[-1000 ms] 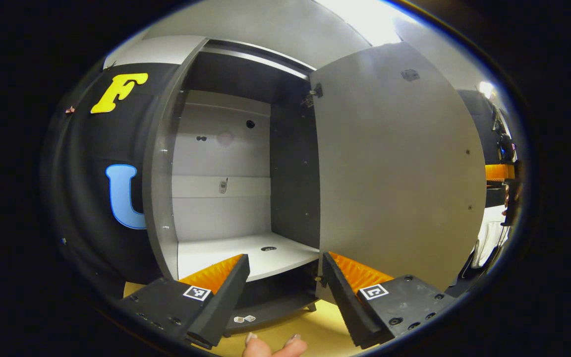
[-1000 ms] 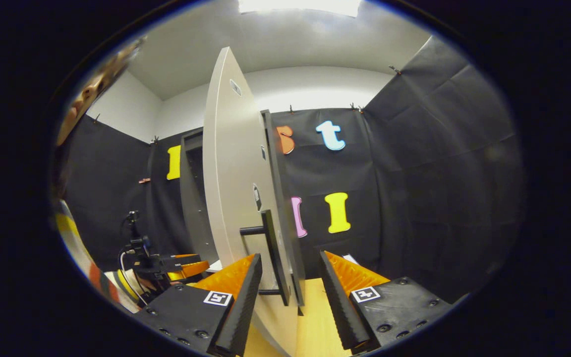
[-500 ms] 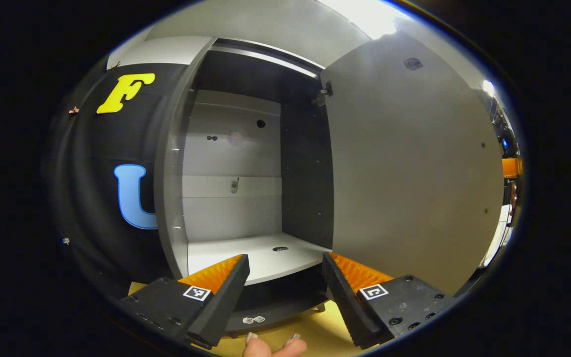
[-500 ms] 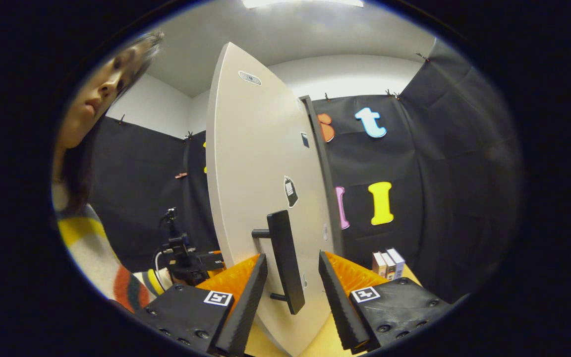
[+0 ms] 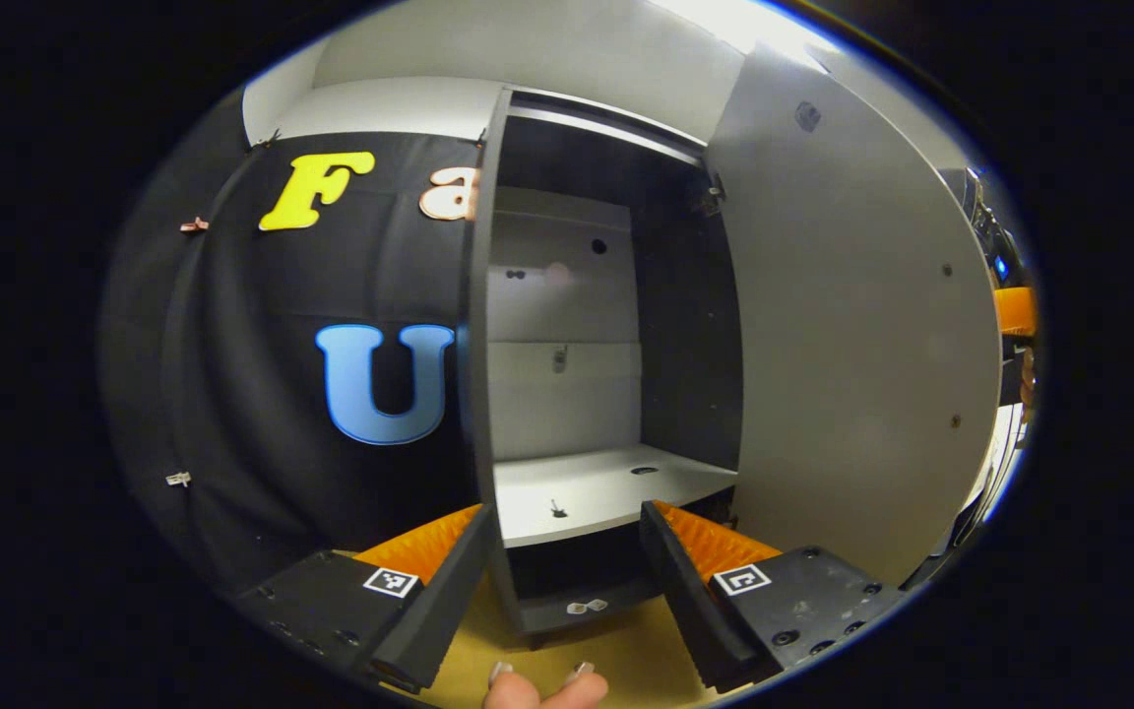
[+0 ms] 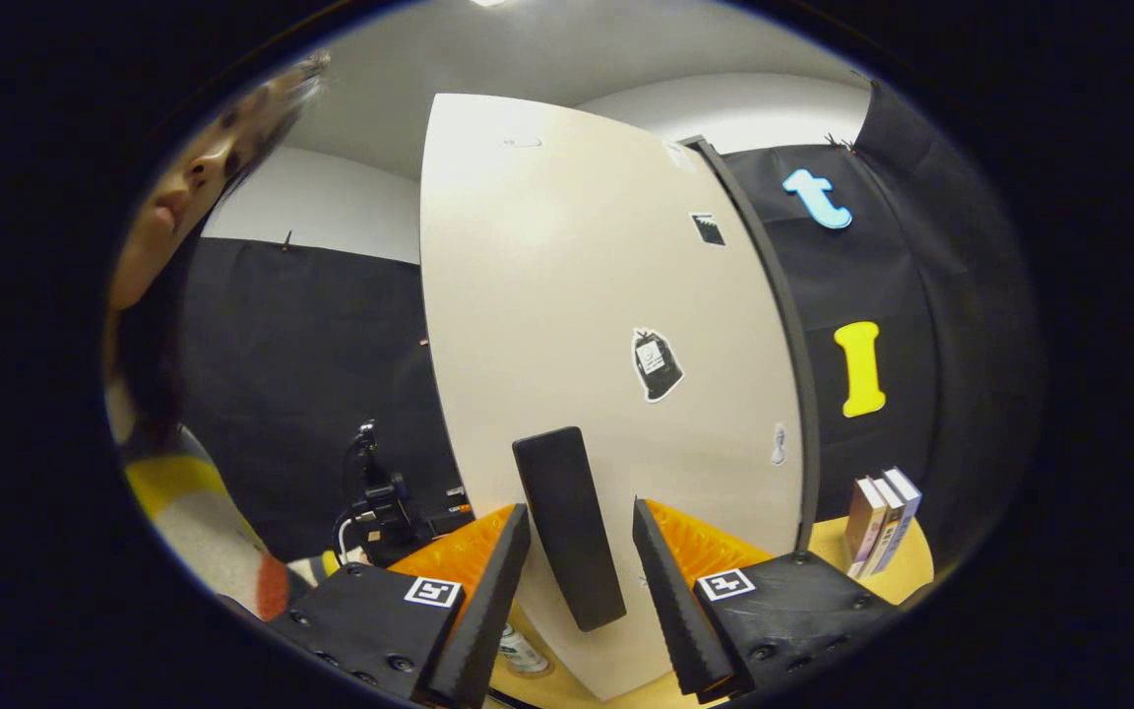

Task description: Open the cabinet door with the right hand, grasp the bottle in the cabinet with the left hand and place it on the coaster, then close the cabinet door with the right hand.

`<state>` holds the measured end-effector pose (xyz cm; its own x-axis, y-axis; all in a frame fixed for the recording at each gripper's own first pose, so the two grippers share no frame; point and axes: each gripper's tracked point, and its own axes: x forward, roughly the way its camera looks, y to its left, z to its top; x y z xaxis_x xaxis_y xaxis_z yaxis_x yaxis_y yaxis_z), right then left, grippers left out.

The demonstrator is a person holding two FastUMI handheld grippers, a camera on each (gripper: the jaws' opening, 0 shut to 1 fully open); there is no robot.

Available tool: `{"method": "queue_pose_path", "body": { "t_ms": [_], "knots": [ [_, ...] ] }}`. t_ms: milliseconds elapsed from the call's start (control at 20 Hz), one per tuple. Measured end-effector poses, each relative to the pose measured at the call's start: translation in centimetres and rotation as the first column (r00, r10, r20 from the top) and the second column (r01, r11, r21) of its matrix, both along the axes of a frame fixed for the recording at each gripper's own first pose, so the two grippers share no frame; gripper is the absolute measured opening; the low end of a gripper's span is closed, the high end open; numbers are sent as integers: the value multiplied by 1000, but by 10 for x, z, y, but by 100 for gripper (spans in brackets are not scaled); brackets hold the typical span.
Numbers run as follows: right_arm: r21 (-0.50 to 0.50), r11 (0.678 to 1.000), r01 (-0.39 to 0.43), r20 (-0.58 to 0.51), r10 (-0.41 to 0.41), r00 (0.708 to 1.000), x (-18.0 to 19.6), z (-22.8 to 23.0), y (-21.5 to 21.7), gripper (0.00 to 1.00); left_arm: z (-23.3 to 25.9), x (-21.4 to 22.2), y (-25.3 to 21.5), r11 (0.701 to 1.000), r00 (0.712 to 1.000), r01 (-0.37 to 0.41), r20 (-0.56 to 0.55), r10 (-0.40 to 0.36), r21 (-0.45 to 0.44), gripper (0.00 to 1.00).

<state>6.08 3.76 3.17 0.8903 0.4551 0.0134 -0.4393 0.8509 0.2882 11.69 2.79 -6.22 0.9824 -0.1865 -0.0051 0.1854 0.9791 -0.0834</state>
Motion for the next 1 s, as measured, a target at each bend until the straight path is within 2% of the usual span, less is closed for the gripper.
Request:
{"method": "queue_pose_path", "body": {
  "t_ms": [200, 350, 550, 600, 750, 950, 1000],
  "knots": [
    [-22, 997, -80, -45, 78, 996, 21, -18, 33, 72, -2, -26, 34, 996, 996, -91, -9, 91, 16, 93],
    [-12, 988, -151, -49, 150, 987, 23, -14, 37, 72, -5, -46, 55, 987, 987, -161, -22, 162, 23, 93],
    [-52, 989, -137, -57, 134, 989, 34, -25, 17, 72, -1, -65, 61, 976, 976, -218, -27, 218, 11, 93],
    [-75, 991, -107, -50, 103, 993, 41, -28, 10, 72, 4, -64, 57, 976, 976, -218, -18, 218, 11, 93],
    [-145, 988, 52, -17, -55, 998, 72, -39, -24, 72, 8, -58, 35, 982, 982, -189, -12, 189, 15, 93],
    [-200, 955, 220, 23, -220, 975, 91, -46, -63, 73, 20, -41, 2, 988, 989, -148, 5, 148, 47, 93],
    [-198, 951, 237, 31, -236, 971, 92, -46, -67, 77, 23, -38, -6, 989, 990, -140, 8, 139, 51, 92]
  ]
}}
